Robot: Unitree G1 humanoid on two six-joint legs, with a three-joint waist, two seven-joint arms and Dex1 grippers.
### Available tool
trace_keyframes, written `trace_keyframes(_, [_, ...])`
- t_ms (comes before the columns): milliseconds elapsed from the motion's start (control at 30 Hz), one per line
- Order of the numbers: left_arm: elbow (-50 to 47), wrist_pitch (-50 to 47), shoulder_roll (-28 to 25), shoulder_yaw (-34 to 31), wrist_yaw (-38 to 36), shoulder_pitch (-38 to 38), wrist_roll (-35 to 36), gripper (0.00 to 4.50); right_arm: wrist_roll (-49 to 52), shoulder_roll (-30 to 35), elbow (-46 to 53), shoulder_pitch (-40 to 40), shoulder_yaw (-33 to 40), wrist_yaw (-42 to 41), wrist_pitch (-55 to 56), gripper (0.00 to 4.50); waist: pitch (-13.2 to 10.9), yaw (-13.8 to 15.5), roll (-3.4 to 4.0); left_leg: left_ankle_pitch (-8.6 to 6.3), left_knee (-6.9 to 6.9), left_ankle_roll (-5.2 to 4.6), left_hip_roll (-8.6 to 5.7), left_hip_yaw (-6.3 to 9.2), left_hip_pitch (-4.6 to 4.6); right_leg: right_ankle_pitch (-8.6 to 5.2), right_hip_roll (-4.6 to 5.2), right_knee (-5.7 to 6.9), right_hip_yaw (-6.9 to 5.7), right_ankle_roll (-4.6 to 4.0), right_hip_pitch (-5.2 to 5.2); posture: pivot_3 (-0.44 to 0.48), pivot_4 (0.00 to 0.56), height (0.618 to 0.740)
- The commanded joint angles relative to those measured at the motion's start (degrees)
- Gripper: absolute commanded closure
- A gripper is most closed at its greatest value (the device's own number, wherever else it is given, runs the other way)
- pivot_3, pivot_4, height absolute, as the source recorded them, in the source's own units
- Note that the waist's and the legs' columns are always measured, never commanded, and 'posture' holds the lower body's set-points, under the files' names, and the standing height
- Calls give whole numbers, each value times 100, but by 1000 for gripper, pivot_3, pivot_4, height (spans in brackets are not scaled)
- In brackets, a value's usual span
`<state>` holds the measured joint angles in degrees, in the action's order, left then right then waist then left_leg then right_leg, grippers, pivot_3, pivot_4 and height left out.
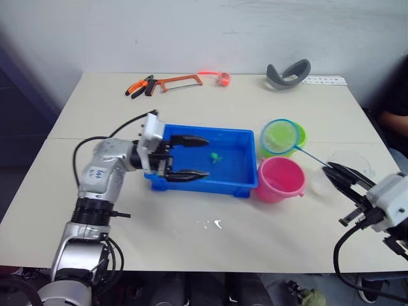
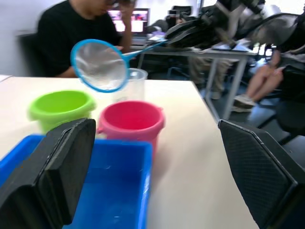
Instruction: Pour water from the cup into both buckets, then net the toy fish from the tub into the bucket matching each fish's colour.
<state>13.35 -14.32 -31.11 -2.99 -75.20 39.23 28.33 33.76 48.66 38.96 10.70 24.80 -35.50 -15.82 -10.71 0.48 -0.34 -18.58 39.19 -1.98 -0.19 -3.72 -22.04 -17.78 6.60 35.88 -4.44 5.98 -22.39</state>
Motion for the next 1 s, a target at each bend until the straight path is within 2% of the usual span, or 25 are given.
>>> trace_keyframes(33, [233,249,-470,-496,-26,-143,-2,27,615,281,79,-1045,-782,182,-1181,4500,0,-22,-1,0,0,-1,0,1,-2,-1,2,-1,-3,-2,-2,0,150,740])
trace_keyframes(200, [503,477,-1000,-843,133,-502,-155,27,338,161,-450,-2671,-2006,320,-2150,4500,-1,-20,0,-4,-9,-1,-2,15,-24,-3,5,1,-18,-5,-14,0,150,740])
trace_keyframes(367, [1063,750,-1532,-891,-63,-435,-380,27,-479,-156,-1070,-3765,-3273,-102,-2156,4500,-1,-31,-7,-10,-1,-11,-9,11,-35,-2,7,-5,-28,-3,-17,0,150,740])
trace_keyframes(567, [1625,711,-2095,-675,-731,60,-524,27,-942,-375,-1334,-4107,-3833,-544,-2049,4500,-2,-43,-9,-12,-2,-15,-11,3,-41,-1,-5,0,-44,-2,-24,0,150,740])
trace_keyframes(633, [1906,980,-2271,-528,-1012,193,-741,27,-1100,-411,-1398,-4181,-3950,-679,-2030,4500,-2,-56,-9,-13,-2,-16,-12,-4,-38,-1,-7,3,-71,-1,-26,0,150,740])
trace_keyframes(833, [2884,1701,-2434,-261,-1356,704,-1222,27,-1561,-545,-1654,-4452,-4234,-888,-2060,4500,-2,-66,-10,-12,-1,-16,-10,-11,-37,-1,-11,10,-78,-1,-32,0,150,740])
trace_keyframes(1000, [3103,1851,-2423,-226,-1462,809,-1231,27,-1891,-593,-1821,-4645,-4444,-1150,-2029,4500,-2,-70,-10,-14,-2,-19,-10,-14,-40,-1,-8,11,-78,-1,-38,0,150,740])
